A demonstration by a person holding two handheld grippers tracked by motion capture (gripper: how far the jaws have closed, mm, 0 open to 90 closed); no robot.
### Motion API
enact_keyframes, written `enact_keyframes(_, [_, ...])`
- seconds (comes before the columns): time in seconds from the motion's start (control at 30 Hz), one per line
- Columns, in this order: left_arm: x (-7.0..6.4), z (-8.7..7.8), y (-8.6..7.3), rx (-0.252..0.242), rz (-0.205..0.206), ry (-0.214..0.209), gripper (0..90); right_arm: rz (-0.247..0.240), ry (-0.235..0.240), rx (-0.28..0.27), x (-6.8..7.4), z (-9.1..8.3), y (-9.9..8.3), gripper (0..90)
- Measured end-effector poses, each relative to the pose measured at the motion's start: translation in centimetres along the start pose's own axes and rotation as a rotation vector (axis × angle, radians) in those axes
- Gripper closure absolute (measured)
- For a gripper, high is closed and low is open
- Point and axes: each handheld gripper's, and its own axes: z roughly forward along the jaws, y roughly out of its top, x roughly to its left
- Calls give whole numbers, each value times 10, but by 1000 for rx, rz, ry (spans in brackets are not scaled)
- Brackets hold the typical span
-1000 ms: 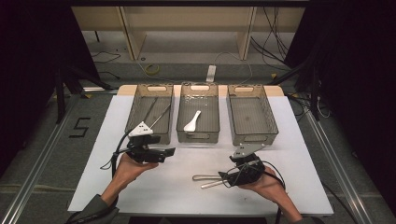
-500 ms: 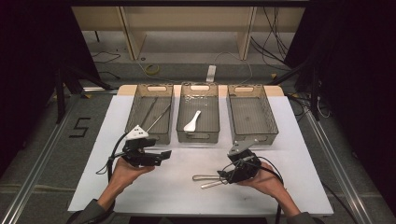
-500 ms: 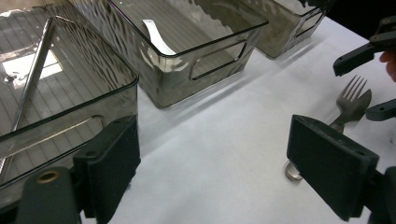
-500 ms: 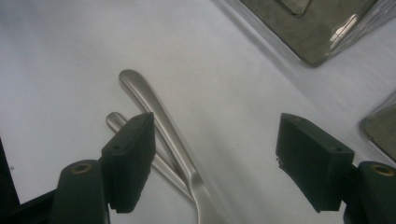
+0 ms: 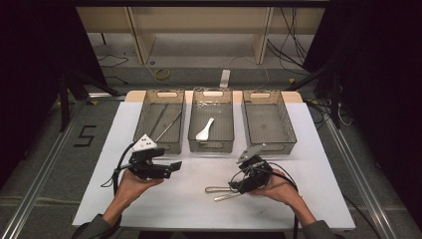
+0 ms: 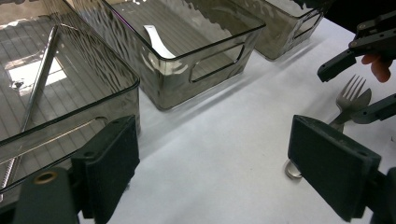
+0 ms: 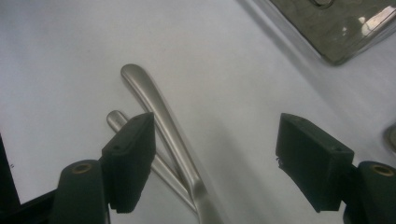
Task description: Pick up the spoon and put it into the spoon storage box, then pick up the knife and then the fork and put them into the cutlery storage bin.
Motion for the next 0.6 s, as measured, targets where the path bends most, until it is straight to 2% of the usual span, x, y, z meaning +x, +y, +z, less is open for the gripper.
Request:
enact_keyframes(0.4, [-2, -4, -1, -28, -2, 7, 159, -28, 13, 48, 2, 4, 6, 300])
enact_keyframes(0.6, [-2, -6, -2, -34, 1, 16, 159, -57, 27, 98, 4, 10, 11, 302])
